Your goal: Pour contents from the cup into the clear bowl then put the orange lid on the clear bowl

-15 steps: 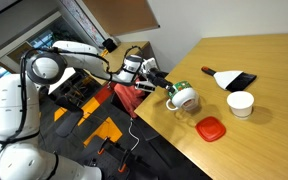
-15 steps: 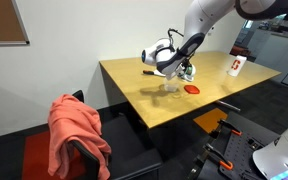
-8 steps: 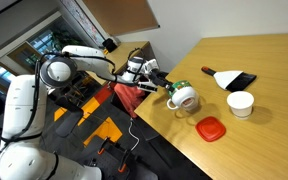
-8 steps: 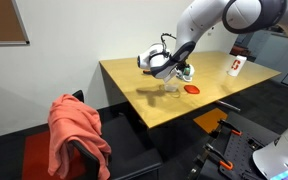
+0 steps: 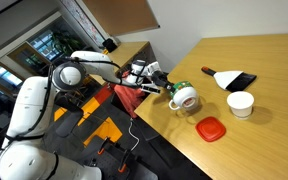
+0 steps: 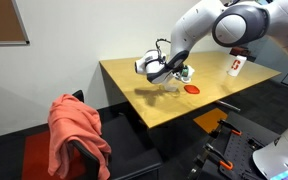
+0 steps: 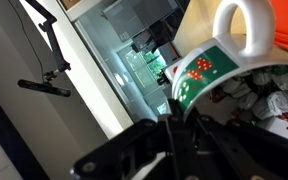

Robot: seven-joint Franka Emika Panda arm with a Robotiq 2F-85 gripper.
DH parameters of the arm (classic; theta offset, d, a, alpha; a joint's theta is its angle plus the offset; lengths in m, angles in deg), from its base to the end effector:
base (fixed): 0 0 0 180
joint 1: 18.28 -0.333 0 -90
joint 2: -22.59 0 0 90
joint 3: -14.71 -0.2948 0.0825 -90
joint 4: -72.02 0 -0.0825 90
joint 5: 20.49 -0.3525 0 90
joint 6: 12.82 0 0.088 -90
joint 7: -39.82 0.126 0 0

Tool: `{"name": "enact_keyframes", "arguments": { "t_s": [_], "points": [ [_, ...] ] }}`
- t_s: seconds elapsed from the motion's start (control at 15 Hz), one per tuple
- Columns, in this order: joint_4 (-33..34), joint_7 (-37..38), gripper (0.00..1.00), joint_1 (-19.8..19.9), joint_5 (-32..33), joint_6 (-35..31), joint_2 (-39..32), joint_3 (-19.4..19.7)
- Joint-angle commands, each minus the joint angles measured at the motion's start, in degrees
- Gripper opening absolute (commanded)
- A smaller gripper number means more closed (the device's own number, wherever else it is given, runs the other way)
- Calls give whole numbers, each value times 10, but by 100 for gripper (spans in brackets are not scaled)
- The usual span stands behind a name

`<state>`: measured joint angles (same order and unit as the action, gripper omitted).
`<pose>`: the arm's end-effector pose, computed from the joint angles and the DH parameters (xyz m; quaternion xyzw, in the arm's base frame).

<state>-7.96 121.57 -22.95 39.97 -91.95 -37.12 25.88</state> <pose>0.5739 -0.1683 0.1309 0.6142 -0.3700 0.0086 0.6970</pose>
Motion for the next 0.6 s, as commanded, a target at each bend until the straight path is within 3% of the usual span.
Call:
{"name": "enact_keyframes", "arguments": {
  "t_s": [0.0, 0.07, 0.53],
  "points": [
    [6, 1, 10, 8, 7, 6, -2, -10],
    [7, 1, 3, 8, 7, 6, -3, -10],
    [49, 2, 3, -20, 14, 80, -48, 0]
  ]
}}
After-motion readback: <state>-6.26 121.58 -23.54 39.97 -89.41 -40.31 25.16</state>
